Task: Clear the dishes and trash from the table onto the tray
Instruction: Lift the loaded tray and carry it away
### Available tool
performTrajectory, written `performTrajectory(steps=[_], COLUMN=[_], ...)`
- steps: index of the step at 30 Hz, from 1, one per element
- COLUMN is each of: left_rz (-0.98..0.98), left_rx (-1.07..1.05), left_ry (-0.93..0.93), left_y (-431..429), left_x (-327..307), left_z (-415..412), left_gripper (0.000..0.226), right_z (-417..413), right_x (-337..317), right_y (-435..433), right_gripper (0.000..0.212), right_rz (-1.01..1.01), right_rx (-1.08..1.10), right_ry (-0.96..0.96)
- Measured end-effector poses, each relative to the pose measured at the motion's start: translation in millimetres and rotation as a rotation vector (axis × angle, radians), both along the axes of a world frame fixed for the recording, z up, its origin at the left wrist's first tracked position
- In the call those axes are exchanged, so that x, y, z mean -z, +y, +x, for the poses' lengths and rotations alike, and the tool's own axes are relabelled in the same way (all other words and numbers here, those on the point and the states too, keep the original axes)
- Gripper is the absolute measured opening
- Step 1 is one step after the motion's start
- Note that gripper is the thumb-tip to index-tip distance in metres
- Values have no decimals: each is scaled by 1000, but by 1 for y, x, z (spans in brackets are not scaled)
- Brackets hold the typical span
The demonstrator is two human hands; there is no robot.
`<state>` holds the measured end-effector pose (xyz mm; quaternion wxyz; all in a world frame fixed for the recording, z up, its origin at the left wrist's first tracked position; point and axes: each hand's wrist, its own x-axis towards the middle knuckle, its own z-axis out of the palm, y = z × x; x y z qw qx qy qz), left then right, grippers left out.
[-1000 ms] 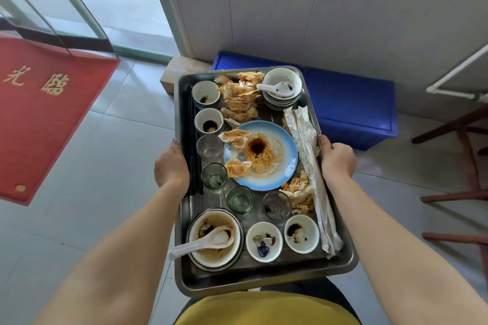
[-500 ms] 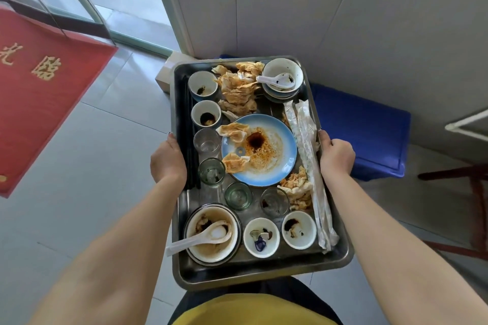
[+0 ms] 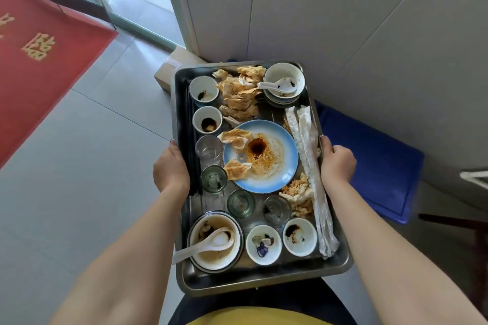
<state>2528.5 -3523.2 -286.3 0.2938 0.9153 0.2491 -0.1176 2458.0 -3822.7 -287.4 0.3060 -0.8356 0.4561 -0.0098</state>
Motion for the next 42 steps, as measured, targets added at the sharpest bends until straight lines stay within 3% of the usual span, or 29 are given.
performTrajectory(steps=[12,26,42], left_rz=[37,-61,-101], left_rx=[-232,-528,-589], left_ry=[40,94,249], left_y=[-74,-137,-154], left_x=[33,134,241], left_z=[12,37,97], left_gripper=[49,49,50], right_z=[87,203,290], right_x=[44,134,246], right_y=[-81,-133,-136], right_gripper=[56,55,53], right_rz=[62,66,56], right_rx=[-197,-489,-556], right_ry=[38,48,101])
